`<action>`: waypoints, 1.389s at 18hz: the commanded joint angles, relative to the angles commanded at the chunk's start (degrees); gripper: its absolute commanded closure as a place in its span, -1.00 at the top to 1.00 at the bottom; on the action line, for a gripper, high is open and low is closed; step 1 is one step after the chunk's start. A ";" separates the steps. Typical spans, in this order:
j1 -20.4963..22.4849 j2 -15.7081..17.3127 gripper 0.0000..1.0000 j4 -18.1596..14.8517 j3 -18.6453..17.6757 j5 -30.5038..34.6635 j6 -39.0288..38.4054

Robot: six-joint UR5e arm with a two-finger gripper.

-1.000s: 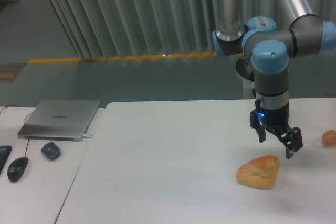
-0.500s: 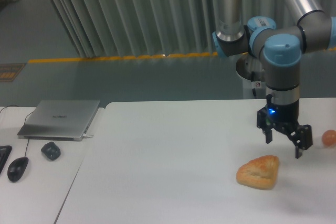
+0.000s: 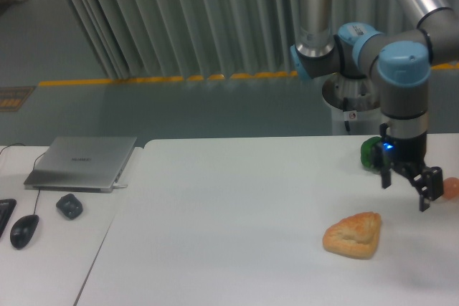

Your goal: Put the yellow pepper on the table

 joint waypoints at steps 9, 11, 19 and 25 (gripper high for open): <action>15.37 0.71 1.00 0.61 -1.23 6.07 34.27; 18.02 0.09 1.00 0.61 -1.32 5.98 37.28; 26.55 -2.81 1.00 0.17 -1.67 4.75 17.97; 28.93 -3.07 1.00 1.57 -0.35 3.87 -9.16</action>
